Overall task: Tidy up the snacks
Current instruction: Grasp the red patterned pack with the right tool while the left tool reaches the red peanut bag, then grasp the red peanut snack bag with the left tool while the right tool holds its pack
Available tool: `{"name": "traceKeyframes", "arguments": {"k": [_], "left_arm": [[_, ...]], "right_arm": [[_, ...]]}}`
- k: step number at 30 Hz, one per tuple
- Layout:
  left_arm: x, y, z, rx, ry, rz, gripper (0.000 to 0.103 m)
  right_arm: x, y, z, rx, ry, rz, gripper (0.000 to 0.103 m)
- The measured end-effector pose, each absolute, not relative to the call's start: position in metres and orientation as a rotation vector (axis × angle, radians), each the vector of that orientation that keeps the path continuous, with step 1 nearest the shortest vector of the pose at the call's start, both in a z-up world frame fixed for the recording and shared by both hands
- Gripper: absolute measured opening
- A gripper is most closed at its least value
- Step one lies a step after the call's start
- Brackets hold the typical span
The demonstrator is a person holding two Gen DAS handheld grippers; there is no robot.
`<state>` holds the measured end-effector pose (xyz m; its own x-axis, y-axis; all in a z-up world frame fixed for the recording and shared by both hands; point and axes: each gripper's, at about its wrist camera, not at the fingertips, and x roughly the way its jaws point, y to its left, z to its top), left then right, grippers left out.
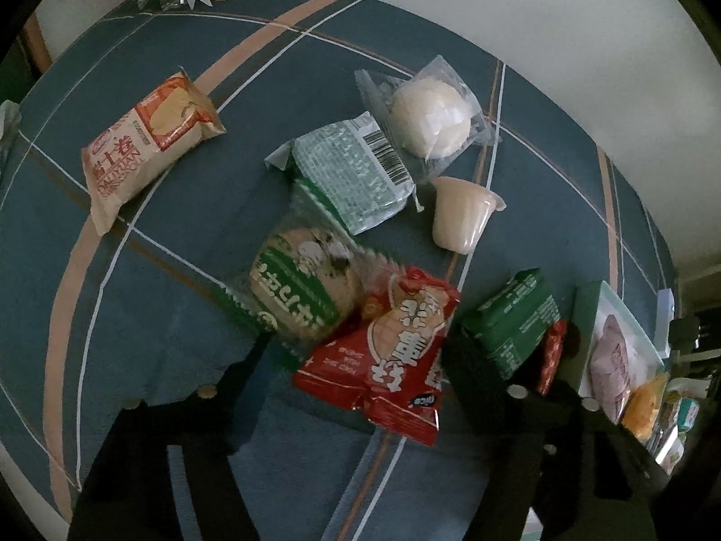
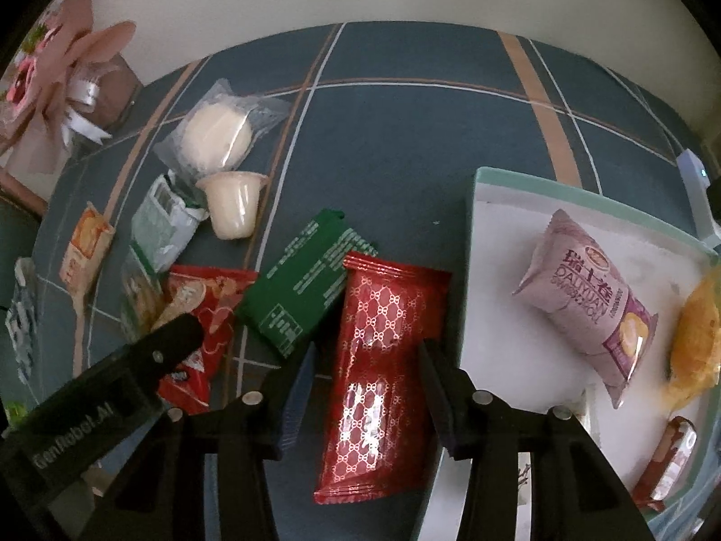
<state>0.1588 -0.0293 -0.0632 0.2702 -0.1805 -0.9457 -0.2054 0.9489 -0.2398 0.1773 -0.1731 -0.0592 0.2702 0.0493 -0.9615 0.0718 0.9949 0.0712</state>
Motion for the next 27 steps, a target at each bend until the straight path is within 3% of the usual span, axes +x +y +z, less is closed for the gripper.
{"name": "traceKeyframes", "arguments": {"k": [12, 23, 27], "left_arm": [[0.152, -0.022, -0.062, -0.366, 1.305, 0.062, 0.069], [0.156, -0.012, -0.066, -0.387, 1.323, 0.036, 0.069], [0.157, -0.002, -0.061, -0.402, 1.324, 0.018, 0.069]], "right_arm": [[0.166, -0.154, -0.06, 0.195, 1.353, 0.142, 0.054], [0.162, -0.141, -0.065, 0.007, 1.365, 0.057, 0.054], [0.159, -0.143, -0.07, -0.019, 1.379, 0.061, 0.061]]}}
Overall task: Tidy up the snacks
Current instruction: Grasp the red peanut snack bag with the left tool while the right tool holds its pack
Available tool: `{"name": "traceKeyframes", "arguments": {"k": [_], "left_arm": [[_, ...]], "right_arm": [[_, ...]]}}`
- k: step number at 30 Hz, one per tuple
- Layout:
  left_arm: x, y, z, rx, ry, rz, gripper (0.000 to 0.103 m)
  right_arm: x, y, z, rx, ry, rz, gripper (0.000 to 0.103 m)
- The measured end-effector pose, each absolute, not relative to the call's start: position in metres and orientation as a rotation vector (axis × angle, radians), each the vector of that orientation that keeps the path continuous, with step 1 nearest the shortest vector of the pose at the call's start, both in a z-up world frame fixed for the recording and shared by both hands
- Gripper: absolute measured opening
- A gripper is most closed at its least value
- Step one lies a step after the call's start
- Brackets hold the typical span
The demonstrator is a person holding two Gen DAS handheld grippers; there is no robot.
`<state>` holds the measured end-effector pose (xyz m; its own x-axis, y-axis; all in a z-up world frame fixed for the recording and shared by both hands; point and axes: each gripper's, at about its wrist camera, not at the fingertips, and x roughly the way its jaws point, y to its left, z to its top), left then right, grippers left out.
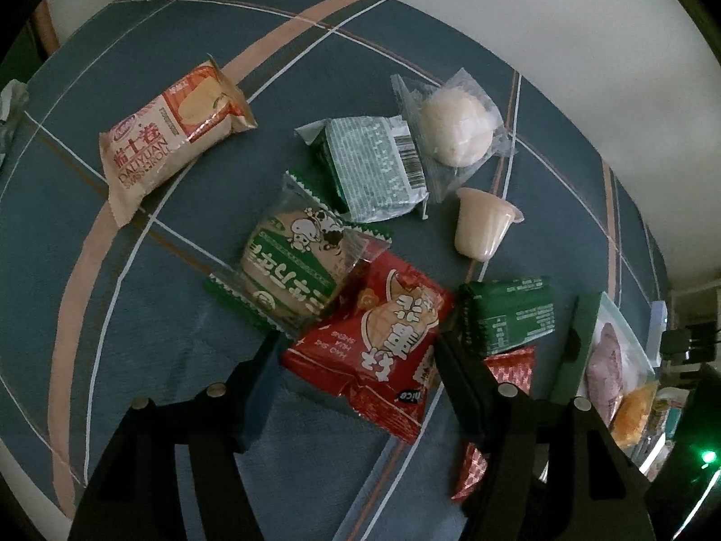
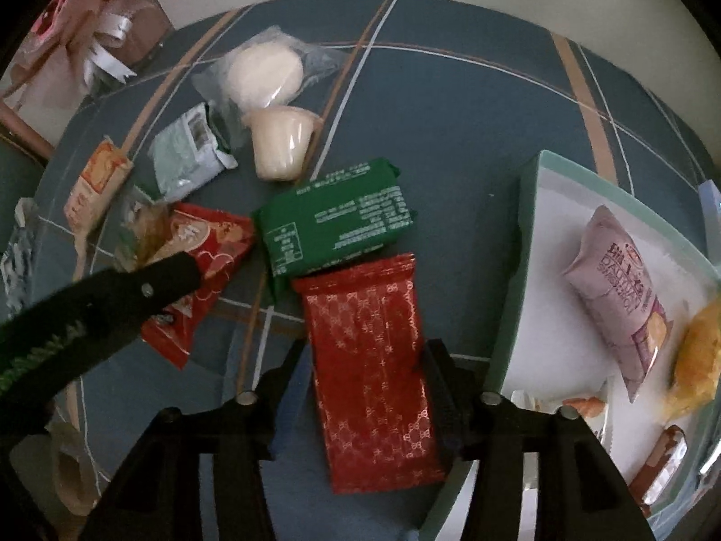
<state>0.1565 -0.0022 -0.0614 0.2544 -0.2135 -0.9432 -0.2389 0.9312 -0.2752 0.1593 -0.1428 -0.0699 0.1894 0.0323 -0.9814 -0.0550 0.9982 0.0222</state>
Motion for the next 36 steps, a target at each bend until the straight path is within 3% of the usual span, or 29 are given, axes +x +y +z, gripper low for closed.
{"name": "traceKeyframes", "arguments": {"k": [9, 17, 21, 36], "left_arm": [[0.162, 0.001, -0.043, -0.322, 1.266, -0.002, 0.076], [0.166, -0.025, -0.044, -0.222, 1.26, -0.052, 0.076], [0.166, -0.028, -0.045, -0.198, 1.276, -0.055, 0.051], [0.165, -0.036, -0.073, -0.173, 1.361, -0.026, 0.05]], "right_arm": [[0.152, -0.133, -0.086, -0.076, 1.421, 0.036, 0.061], [0.152, -0.15, -0.085, -0.035, 1.429, 0.033, 0.061], [0.157, -0.152, -0.084, -0.032, 1.433, 0.035, 0.062], [0.153, -0.148, -0.086, -0.035, 1.423, 0.034, 0.058]]}}
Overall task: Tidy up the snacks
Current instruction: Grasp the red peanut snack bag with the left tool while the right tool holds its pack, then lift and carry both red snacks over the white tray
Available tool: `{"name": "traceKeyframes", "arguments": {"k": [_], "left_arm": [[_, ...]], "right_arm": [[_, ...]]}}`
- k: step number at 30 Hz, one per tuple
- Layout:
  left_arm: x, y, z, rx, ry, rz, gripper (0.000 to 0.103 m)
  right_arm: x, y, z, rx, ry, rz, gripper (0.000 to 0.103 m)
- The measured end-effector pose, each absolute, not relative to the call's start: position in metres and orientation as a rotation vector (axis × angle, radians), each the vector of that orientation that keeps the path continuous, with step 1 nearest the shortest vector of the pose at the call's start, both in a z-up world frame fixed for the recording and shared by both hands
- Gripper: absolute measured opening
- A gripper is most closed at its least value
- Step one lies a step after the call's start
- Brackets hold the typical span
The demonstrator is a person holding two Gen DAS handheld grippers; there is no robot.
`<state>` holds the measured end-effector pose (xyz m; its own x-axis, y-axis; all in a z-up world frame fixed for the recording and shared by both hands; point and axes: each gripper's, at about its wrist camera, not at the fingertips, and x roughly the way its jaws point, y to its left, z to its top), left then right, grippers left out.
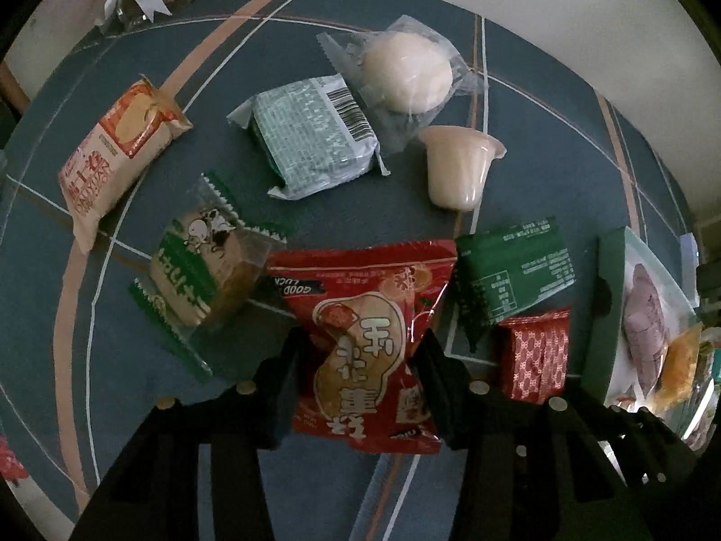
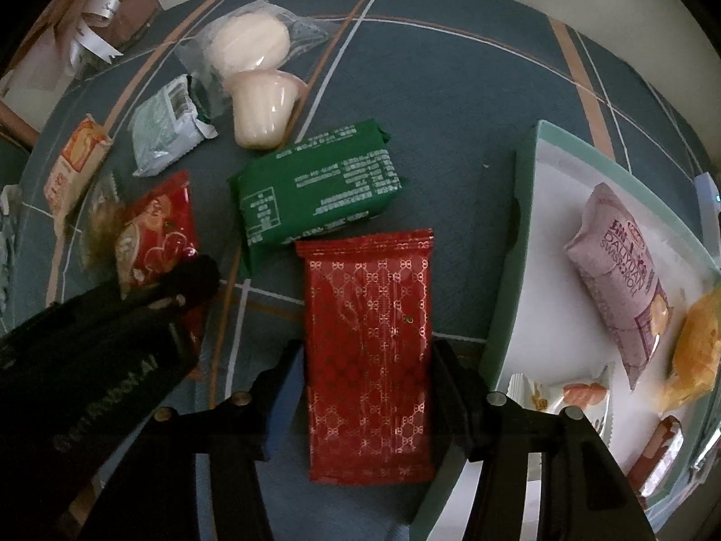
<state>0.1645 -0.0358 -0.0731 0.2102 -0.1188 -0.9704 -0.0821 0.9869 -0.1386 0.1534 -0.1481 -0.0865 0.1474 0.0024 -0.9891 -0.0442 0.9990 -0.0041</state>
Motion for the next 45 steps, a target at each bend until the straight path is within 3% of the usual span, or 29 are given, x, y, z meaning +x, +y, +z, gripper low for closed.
{"name": "traceKeyframes", "arguments": {"k": [19, 45], "left_arm": [[0.147, -0.044, -0.045, -0.291, 1.33, -0.039, 0.043], [0.126, -0.024, 0.063, -0.384, 1.015, -0.052, 0.043]], "right_arm": [[0.147, -0.148, -0.076, 0.0, 1.42, 0.033, 0.049], [0.127, -0.193, 0.034, 0.165, 1.222, 0.025, 0.049]]}}
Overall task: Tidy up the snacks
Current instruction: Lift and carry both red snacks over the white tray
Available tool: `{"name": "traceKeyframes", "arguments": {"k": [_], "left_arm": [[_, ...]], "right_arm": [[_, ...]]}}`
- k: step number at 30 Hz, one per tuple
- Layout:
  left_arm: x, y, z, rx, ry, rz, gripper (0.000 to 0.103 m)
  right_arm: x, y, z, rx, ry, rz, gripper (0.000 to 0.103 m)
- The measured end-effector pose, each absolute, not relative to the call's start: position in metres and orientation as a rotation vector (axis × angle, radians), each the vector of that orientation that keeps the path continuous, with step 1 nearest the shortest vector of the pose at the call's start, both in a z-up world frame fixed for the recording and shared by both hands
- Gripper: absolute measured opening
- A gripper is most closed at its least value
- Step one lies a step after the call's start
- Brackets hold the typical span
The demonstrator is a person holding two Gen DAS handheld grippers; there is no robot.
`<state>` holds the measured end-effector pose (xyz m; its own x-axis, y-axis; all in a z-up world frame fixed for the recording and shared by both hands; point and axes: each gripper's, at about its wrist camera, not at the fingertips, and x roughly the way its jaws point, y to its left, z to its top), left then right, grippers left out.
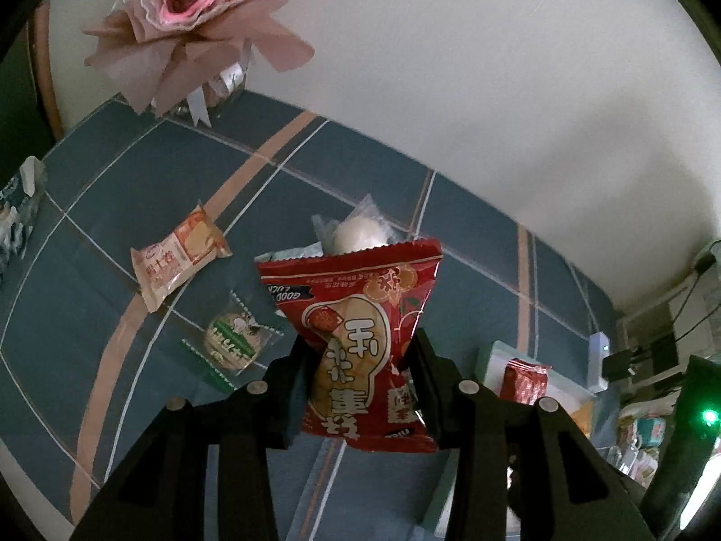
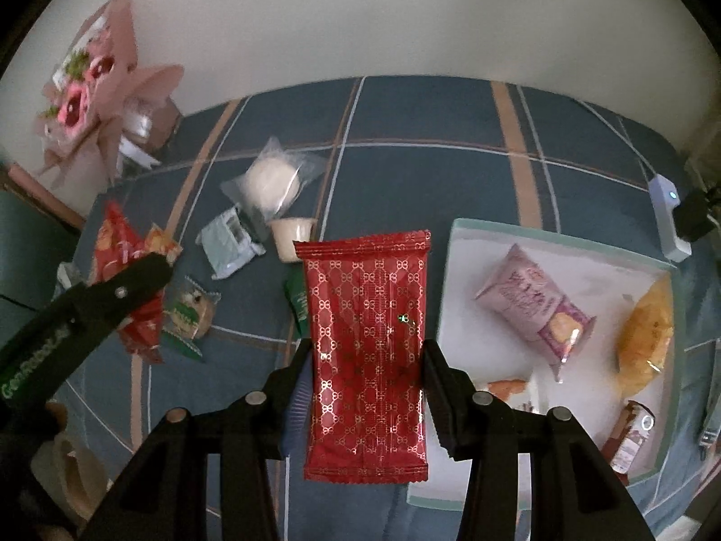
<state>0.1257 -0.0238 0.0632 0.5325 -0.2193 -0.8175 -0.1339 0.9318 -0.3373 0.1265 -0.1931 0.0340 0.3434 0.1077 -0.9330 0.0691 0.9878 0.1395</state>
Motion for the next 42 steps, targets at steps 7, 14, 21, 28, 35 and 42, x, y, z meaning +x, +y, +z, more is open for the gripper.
{"name": "traceKeyframes", "arguments": {"k": [7, 14, 21, 28, 35, 42], "left_arm": [[0.118, -0.039, 0.08, -0.377, 0.973, -0.102, 0.043], [0.108, -0.077, 0.089, -0.329, 0.964, -0.186, 0.043], [0.096, -0.131, 0.091, -0.239, 0.979, -0.292, 0.043], [0.083, -0.187, 0.078, -0.147, 1.025, -0.398, 0.043], [0.07, -0.242, 0.046, -0.002, 1.097, -0.454, 0.043], [0.068, -0.267, 0.005, 0.087, 1.188, -0.451, 0.043]], "right_arm": [[0.123, -0.237, 0.047, 0.242, 1.184, -0.046, 0.049], [0.105, -0.291, 0.056, 0.327, 1.144, -0.158, 0.049], [0.086, -0.349, 0.061, 0.402, 1.12, -0.305, 0.049], [0.07, -0.399, 0.065, 0.464, 1.095, -0.425, 0.049], [0.058, -0.433, 0.048, 0.472, 1.13, -0.545, 0.049], [0.055, -0.453, 0.005, 0.507, 1.24, -0.61, 0.049]]}}
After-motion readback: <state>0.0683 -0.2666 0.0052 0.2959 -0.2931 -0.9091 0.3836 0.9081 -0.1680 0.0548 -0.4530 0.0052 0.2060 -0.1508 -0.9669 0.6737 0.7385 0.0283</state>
